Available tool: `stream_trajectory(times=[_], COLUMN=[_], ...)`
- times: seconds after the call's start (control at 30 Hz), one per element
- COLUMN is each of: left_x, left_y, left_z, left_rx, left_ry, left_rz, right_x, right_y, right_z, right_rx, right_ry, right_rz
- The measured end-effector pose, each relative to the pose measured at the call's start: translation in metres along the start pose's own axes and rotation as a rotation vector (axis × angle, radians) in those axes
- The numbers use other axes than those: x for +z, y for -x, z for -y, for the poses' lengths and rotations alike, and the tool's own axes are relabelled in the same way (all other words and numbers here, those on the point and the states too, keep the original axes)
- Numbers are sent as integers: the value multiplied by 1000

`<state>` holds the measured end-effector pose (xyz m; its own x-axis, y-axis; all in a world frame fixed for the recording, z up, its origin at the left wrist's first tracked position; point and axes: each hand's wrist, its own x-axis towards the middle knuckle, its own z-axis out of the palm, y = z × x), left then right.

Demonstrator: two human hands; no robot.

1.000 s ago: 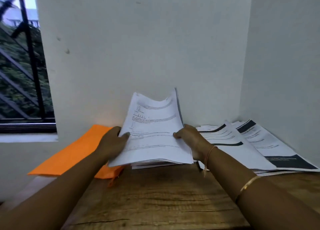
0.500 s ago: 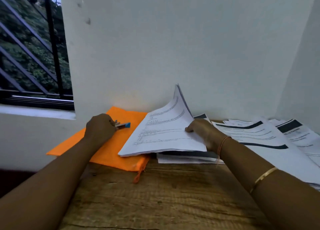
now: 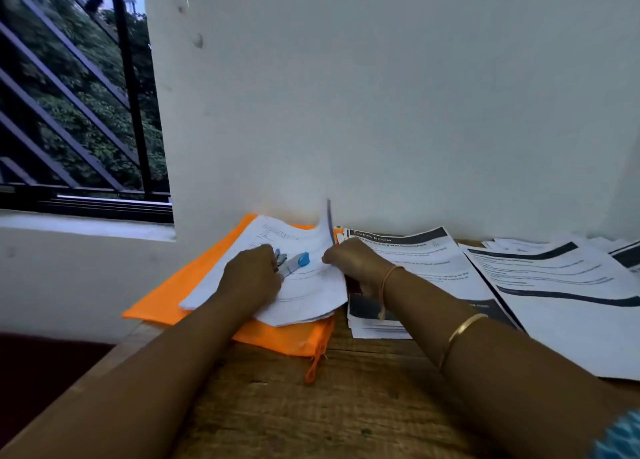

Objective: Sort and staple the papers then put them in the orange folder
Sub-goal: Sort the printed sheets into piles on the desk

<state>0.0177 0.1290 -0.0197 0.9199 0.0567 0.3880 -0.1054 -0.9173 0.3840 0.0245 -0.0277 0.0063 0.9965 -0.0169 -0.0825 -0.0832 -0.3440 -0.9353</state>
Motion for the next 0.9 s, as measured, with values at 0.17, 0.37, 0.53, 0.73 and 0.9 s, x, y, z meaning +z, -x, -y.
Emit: stream_trajectory(times=[0.17, 0.37, 0.53, 0.73, 0.9], left_x=[0, -3, 1, 23, 59], left_y=[-1, 11, 17, 30, 11], left_z=[-1, -18, -48, -122, -162], left_rx=[-23, -12, 294, 490, 205], left_ry=[-105, -268, 7, 129, -81], left_rz=[84, 51, -182, 146, 418], right_x=[-25, -106, -147, -153, -157], right_y=[6, 19, 35, 42, 46], right_z=[-3, -24, -60, -76, -78], right_rx=[-120, -150, 171, 216, 136], right_ry=[115, 616, 1020, 1057, 967], right_rz=[-156, -266, -197, -169, -232])
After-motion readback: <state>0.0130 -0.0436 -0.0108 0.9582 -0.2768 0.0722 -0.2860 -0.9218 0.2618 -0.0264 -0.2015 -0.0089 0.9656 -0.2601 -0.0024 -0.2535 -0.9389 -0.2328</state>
